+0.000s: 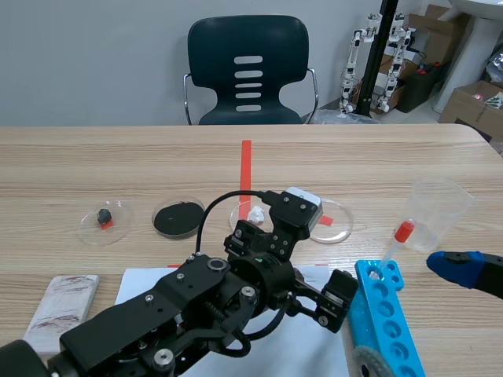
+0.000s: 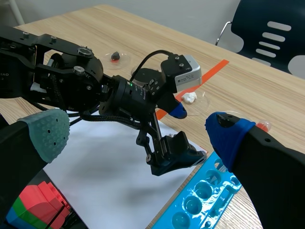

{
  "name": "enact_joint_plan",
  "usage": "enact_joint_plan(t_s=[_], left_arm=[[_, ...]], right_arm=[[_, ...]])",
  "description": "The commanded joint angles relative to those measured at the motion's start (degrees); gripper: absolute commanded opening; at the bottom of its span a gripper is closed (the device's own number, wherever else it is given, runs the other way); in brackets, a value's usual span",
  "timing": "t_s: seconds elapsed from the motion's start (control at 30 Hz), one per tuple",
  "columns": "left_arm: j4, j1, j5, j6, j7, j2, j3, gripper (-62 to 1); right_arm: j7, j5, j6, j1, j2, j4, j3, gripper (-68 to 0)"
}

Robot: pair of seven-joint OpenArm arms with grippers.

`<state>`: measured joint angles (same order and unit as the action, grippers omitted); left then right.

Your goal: Pick up the right mineral with the left hand

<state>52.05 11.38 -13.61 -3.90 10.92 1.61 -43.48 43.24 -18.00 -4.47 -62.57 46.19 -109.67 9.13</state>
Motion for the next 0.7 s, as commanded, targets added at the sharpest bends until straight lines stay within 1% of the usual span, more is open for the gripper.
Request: enact_joint_plan(t_s=[0.0, 0.37, 0.6, 0.67], left_arm=[[0.3, 0.9, -0.4, 0.2, -0.4, 0.9, 0.1, 1.4], [-3.7, 2.0, -0.4, 0.2, 1.0, 1.2, 0.1, 1.4], [-3.8, 2.0, -0.4, 0.2, 1.0, 1.3, 0.1, 1.4], [-3.8, 2.0, -0.4, 0.2, 1.0, 1.3, 0.1, -3.4]], right_arm=[[0.9, -0.2, 0.0, 0.5, 0.0, -1.2, -0.2, -8.4], [0.9, -0.2, 0.0, 0.5, 0.0, -1.2, -0.2, -8.4], [0.9, -0.2, 0.0, 0.5, 0.0, -1.2, -0.2, -8.4], [0.9, -0.2, 0.0, 0.5, 0.0, -1.2, -0.2, -8.4]])
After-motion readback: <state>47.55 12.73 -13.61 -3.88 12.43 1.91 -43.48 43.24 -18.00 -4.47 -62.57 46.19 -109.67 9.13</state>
